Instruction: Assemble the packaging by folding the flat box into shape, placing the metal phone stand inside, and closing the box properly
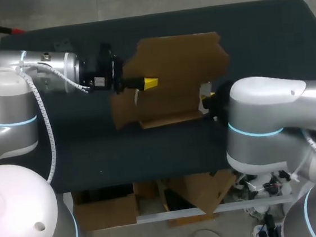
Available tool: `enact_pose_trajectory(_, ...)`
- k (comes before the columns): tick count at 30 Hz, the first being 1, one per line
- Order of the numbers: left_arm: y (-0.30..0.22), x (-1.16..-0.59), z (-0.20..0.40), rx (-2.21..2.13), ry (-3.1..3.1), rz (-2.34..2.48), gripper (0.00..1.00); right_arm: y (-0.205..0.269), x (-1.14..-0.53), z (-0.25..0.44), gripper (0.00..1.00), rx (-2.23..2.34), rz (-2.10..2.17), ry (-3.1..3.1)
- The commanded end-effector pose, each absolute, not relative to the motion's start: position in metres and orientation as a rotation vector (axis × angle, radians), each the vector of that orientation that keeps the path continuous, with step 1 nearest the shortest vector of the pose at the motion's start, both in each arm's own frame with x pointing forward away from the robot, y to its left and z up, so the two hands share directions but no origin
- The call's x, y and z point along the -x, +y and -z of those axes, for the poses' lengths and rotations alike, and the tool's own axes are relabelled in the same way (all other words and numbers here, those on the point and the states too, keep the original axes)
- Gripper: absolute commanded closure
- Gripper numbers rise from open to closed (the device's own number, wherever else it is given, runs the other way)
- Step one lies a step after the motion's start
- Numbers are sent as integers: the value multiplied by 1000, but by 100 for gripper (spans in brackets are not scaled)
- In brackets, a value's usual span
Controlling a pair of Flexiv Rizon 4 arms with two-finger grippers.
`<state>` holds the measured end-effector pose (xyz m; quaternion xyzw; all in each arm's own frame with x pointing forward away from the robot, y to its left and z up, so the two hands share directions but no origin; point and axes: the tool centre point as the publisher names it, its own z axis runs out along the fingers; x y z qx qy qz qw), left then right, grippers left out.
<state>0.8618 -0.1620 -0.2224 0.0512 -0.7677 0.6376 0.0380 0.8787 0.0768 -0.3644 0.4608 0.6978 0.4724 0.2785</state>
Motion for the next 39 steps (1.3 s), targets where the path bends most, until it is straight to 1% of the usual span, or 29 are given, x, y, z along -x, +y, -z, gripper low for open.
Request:
enact_pose_trajectory(1, -154, -852, 211, -169, -2413, -1934, 0, 79, -876, 362, 100, -1281, -1184, 1819)
enact_pose_trajectory(13, -137, -846, 196, -119, -2555, -1868, 0, 68, -872, 360, 100, -1300, -1222, 1905)
enact_pose_trajectory(39, -96, -839, 186, -123, -2744, -1745, 0, 49, -877, 358, 100, -1260, -1386, 2117)
